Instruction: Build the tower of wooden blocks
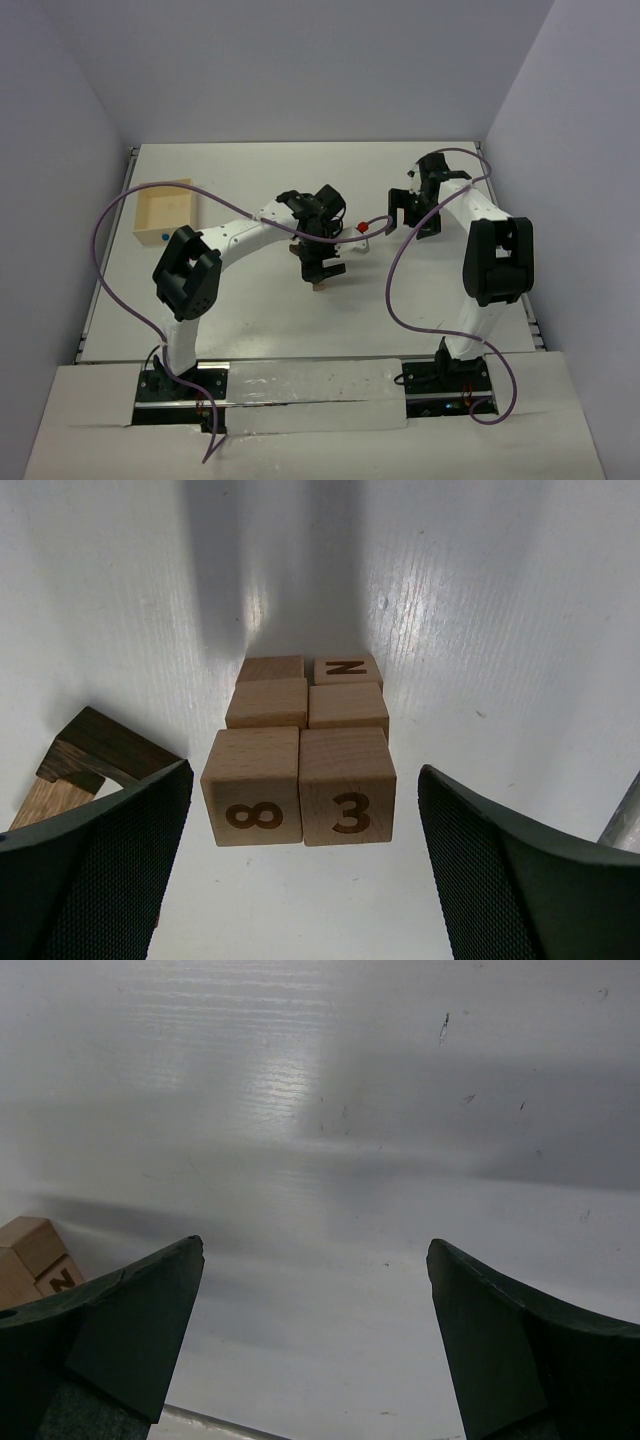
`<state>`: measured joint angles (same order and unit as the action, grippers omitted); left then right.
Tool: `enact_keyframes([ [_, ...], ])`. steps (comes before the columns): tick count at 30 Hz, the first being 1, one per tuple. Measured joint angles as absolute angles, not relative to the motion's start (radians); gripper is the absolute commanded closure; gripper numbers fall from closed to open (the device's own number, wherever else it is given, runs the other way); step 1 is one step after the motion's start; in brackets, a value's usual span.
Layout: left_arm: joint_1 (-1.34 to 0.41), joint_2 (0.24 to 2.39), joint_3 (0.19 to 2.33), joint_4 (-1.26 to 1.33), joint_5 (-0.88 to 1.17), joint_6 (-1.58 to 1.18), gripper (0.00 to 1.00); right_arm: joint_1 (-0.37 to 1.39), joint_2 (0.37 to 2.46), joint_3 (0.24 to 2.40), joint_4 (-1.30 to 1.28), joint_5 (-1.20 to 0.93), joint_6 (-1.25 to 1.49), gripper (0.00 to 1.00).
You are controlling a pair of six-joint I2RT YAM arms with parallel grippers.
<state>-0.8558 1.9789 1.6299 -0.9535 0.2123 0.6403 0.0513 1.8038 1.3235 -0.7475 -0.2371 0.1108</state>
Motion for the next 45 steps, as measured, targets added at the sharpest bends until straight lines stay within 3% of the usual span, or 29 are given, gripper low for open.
enact_keyframes([
  [15,-0.847,1.955,1.616,-0.951,0.198,0.648,0.01,0.051,1.807,1.324,-0.748,-0.238,0.111,0.00],
  [27,-0.748,1.760,1.574,-0.966,0.231,0.675,0.01,0.051,1.828,1.324,-0.749,-0.248,0.110,0.00],
  [37,-0.326,1.603,1.565,-0.920,0.430,0.541,0.01,0.051,1.828,1.325,-0.749,-0.253,0.079,0.00],
  [45,-0.310,1.407,1.439,-0.628,0.341,0.245,0.01,0.051,1.828,1.371,-0.756,-0.238,0.024,0.00],
])
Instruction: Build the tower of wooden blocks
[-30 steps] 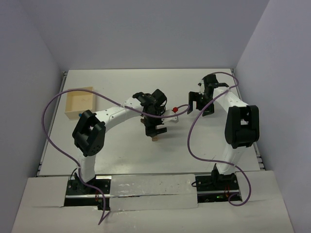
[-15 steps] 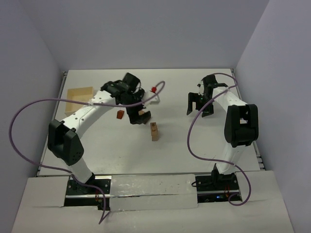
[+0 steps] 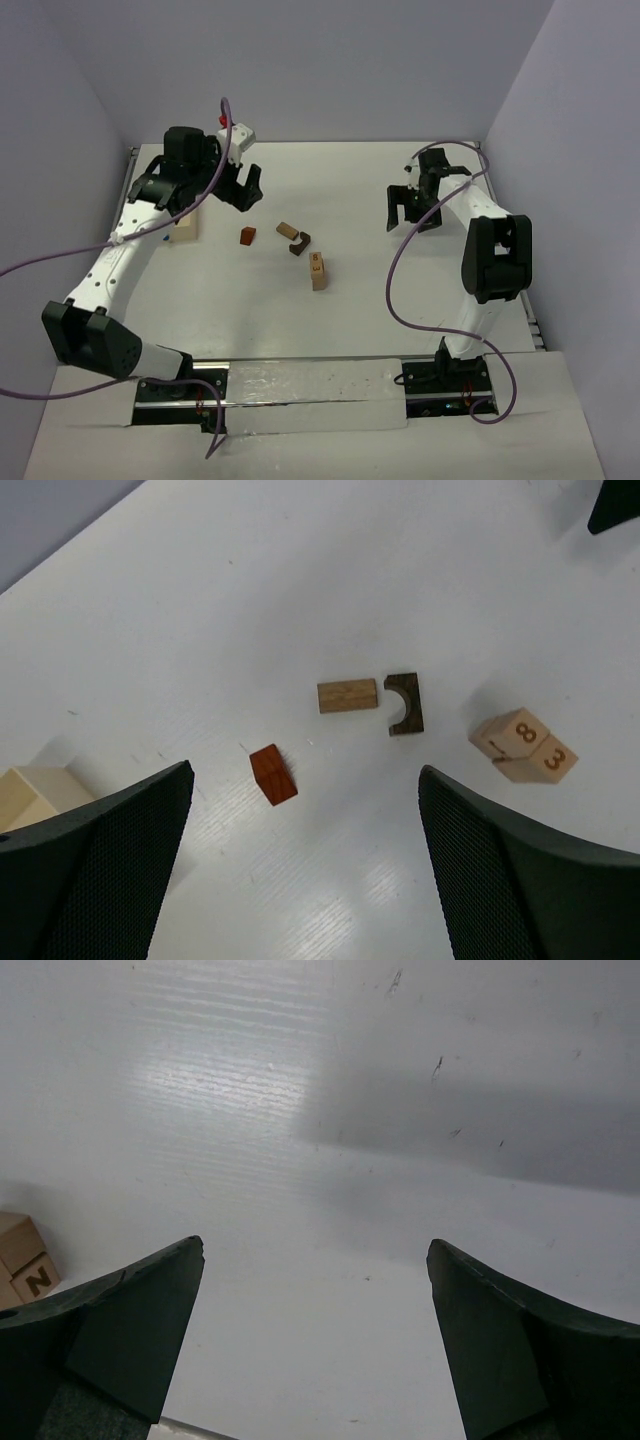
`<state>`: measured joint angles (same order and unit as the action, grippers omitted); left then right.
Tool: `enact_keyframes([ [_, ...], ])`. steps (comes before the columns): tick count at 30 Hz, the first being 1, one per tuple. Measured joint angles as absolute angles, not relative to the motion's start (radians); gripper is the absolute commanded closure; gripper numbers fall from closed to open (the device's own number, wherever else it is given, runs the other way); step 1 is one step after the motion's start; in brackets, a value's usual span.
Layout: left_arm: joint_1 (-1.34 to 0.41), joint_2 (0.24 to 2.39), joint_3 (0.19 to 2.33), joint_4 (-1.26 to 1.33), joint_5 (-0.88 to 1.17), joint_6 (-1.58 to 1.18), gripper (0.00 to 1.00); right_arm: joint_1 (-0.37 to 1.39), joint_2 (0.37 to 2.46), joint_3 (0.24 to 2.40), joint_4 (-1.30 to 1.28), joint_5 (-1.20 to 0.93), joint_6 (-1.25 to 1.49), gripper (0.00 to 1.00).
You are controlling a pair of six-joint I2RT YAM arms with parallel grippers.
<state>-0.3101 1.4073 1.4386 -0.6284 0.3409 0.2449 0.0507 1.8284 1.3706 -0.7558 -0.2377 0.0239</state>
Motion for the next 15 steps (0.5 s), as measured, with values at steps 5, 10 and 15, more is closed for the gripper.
enact_keyframes([
  [5,-0.311,1.528,1.438,-0.584,0.344,0.231,0.04,0.049,1.828,1.395,-0.763,-0.219,-0.018,0.00],
  [10,-0.310,1.774,1.511,-0.650,0.417,0.269,0.18,0.047,1.829,1.417,-0.784,-0.211,-0.031,0.00],
  [15,-0.316,1.969,1.623,-0.688,0.477,0.309,0.24,0.046,1.829,1.421,-0.794,-0.204,-0.032,0.00],
])
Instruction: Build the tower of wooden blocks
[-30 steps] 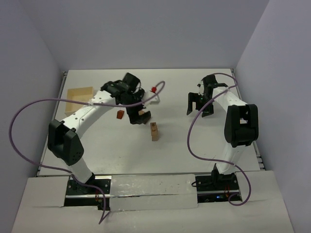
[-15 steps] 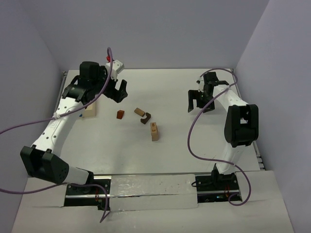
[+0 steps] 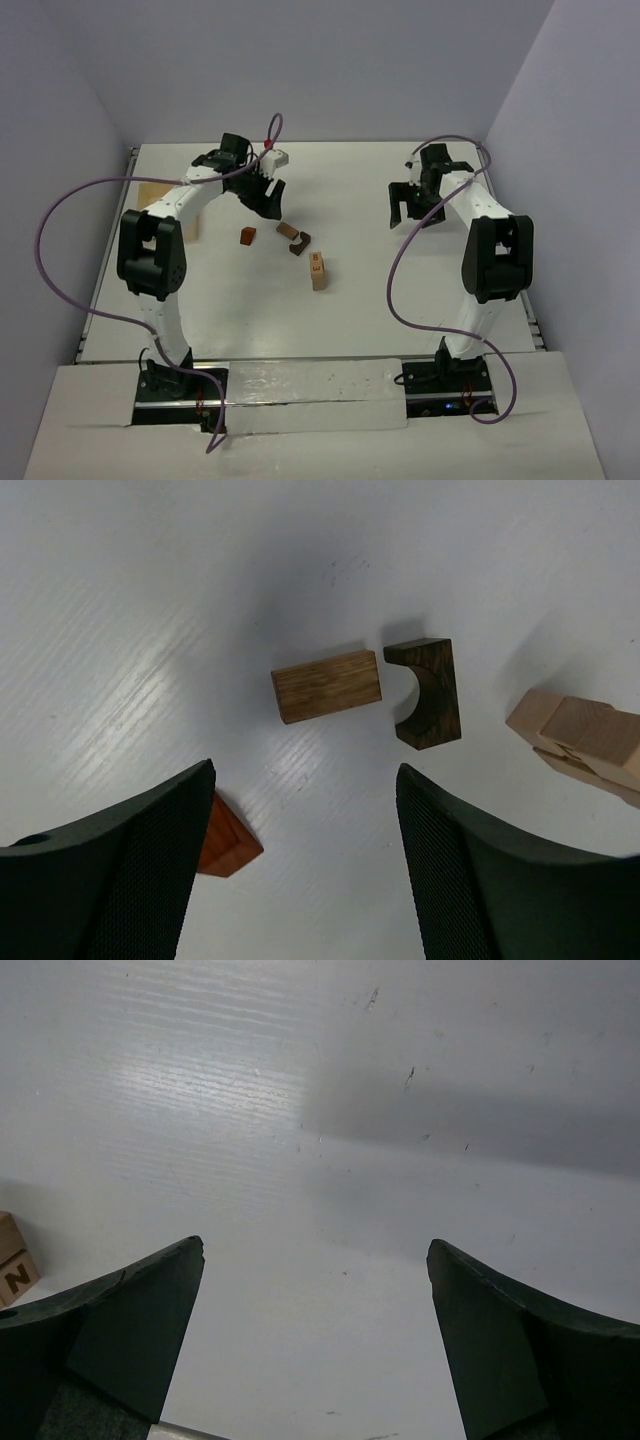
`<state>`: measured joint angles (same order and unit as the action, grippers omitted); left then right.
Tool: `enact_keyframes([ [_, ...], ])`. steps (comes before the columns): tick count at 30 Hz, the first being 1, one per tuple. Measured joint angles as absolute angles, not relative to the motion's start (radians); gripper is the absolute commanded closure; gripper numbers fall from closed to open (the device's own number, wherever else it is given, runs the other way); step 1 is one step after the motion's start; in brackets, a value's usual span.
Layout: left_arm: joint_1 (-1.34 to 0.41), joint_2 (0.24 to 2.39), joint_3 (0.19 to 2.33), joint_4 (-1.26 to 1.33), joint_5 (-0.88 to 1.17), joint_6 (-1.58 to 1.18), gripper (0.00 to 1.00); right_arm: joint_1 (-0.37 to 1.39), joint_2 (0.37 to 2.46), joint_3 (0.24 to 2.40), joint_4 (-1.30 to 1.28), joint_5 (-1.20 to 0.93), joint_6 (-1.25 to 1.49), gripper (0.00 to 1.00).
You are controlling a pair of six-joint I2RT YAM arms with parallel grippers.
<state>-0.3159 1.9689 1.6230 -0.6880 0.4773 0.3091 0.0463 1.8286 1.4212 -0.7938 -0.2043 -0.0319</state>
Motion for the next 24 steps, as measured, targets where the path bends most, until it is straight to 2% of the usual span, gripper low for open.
enact_keyframes([
  [5,-0.330,2.006,1.632,-0.708,0.536,0.469,0.27,0.045,1.829,1.421,-0.800,-0.202,-0.036,0.00],
  [9,-0.335,2.013,1.635,-0.770,0.615,0.738,0.27,0.045,1.829,1.421,-0.802,-0.202,-0.043,0.00],
  [11,-0.337,2.029,1.651,-0.815,0.643,0.868,0.30,0.044,1.829,1.421,-0.804,-0.203,-0.046,0.00],
  [16,-0.356,2.114,1.722,-0.907,0.656,1.104,0.31,0.038,1.829,1.421,-0.807,-0.204,-0.047,0.00],
  [24,-0.396,2.183,1.738,-0.941,0.634,1.257,0.32,0.035,1.829,1.419,-0.807,-0.211,-0.051,0.00],
])
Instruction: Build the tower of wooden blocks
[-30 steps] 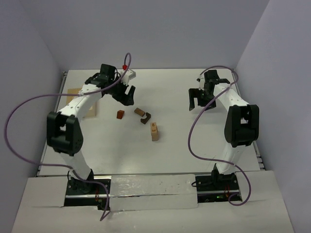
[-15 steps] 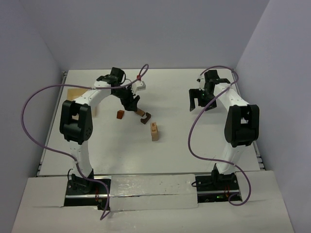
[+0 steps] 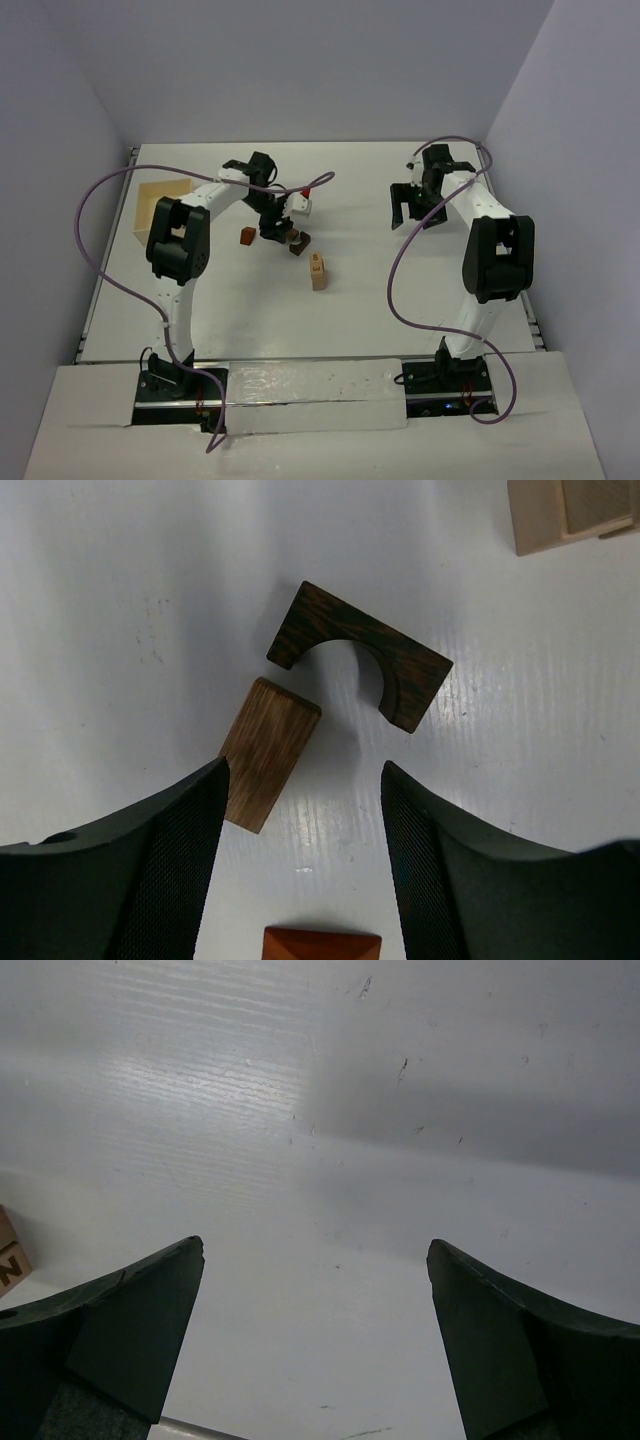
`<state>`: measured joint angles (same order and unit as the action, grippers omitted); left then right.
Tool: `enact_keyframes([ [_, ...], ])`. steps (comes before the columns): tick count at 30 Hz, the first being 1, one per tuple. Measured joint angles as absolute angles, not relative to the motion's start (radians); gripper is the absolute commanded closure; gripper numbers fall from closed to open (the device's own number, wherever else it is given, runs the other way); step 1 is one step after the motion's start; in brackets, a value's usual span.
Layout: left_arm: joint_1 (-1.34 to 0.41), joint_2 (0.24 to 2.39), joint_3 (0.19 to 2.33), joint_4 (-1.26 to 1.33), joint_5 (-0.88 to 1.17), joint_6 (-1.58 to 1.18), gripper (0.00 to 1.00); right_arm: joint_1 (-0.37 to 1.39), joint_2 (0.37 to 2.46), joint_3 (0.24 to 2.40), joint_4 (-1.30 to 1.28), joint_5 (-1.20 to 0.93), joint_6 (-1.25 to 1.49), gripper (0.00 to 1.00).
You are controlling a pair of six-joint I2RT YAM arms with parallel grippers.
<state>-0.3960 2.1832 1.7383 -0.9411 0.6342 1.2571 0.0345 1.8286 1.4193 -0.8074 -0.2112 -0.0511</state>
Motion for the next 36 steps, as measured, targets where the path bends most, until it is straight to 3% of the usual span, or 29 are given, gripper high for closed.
enact_keyframes([
  [14,-0.400,2.270,1.835,-0.957,0.582,1.382,0.32,0.035,1.827,1.418,-0.808,-0.218,-0.067,0.00],
  [17,-0.402,2.294,1.874,-0.979,0.573,1.407,0.41,0.034,1.826,1.414,-0.808,-0.218,-0.070,0.00],
  [25,-0.410,2.310,1.889,-1.016,0.550,1.432,0.94,0.034,1.806,1.408,-0.805,-0.227,-0.074,0.00],
  [27,-0.411,2.298,1.868,-1.000,0.550,1.411,1.00,0.034,1.793,1.401,-0.803,-0.231,-0.075,0.00],
  [31,-0.410,2.233,1.757,-0.962,0.549,1.280,1.00,0.033,1.781,1.400,-0.801,-0.234,-0.076,0.00],
  [36,-0.407,2.033,1.507,-0.801,0.475,0.898,1.00,0.032,1.775,1.397,-0.798,-0.233,-0.076,0.00],
])
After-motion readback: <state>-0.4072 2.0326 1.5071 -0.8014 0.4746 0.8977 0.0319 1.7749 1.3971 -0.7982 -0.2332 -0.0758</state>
